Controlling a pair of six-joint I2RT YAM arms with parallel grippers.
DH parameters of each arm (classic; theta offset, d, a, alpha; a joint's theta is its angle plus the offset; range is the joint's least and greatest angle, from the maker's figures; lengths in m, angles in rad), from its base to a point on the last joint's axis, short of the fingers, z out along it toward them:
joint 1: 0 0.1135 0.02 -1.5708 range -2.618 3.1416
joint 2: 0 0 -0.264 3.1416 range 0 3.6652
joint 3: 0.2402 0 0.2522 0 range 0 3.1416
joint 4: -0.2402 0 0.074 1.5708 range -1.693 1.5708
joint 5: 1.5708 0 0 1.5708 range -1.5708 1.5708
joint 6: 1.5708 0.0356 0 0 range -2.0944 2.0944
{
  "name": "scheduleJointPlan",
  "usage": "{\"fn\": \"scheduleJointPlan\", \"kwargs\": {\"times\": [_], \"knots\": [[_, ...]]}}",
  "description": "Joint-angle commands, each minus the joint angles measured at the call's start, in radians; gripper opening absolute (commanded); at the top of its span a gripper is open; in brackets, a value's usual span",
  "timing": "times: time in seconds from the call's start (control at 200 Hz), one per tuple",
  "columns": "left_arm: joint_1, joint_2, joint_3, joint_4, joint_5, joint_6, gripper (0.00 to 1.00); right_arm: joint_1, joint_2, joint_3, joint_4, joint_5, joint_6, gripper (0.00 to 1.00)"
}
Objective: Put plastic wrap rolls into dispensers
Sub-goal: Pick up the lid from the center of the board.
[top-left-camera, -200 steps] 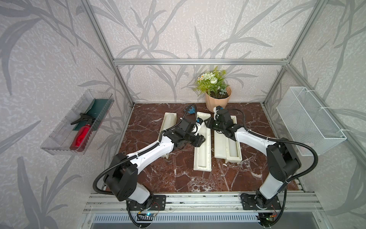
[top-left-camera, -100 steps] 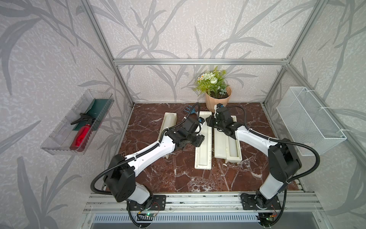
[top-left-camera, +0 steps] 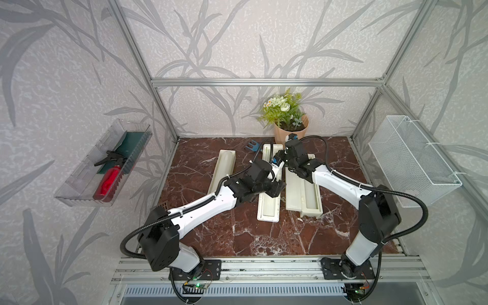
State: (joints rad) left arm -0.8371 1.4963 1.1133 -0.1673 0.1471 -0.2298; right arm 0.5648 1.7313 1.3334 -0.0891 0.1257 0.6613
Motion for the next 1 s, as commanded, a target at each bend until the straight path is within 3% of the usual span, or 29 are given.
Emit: {"fn": "scheduleJointPlan", "kwargs": {"times": [0.0, 0.16, 0.315, 0.445, 0.7, 0.78, 0.84, 0.93, 0.94, 0.955, 0.995], "knots": [[-0.018, 0.029, -0.032, 0.116, -0.038, -0.062, 0.59, 0.003, 0.013, 0.045, -0.035, 0.035, 0.035, 0.07], [-0.055, 0.083, -0.014, 0.121, -0.104, -0.046, 0.55, 0.010, 0.023, 0.095, -0.074, 0.051, 0.041, 0.06], [-0.079, 0.156, 0.074, -0.044, -0.254, -0.052, 0.46, 0.017, 0.032, 0.136, -0.112, 0.071, 0.047, 0.04], [-0.079, 0.162, 0.054, -0.003, -0.257, -0.042, 0.40, 0.019, 0.030, 0.138, -0.120, 0.075, 0.061, 0.03], [-0.067, 0.160, 0.062, -0.021, -0.253, 0.006, 0.17, 0.020, 0.015, 0.132, -0.112, 0.067, 0.073, 0.06], [-0.056, 0.150, 0.064, -0.032, -0.230, 0.022, 0.09, 0.019, 0.007, 0.120, -0.092, 0.057, 0.078, 0.17], [-0.041, 0.133, 0.063, -0.040, -0.198, 0.032, 0.07, 0.017, -0.002, 0.109, -0.058, 0.028, 0.060, 0.35], [-0.002, 0.095, 0.057, -0.056, -0.140, 0.048, 0.05, 0.006, -0.014, 0.088, 0.012, -0.051, 0.003, 0.72], [0.003, 0.091, 0.057, -0.058, -0.133, 0.049, 0.05, 0.002, -0.015, 0.086, 0.021, -0.066, -0.003, 0.79], [0.012, 0.083, 0.056, -0.063, -0.117, 0.052, 0.05, -0.002, -0.017, 0.084, 0.031, -0.085, -0.013, 0.97], [0.040, 0.067, 0.056, -0.072, -0.053, 0.061, 0.04, -0.011, -0.019, 0.085, 0.044, -0.116, -0.017, 1.00]]}}
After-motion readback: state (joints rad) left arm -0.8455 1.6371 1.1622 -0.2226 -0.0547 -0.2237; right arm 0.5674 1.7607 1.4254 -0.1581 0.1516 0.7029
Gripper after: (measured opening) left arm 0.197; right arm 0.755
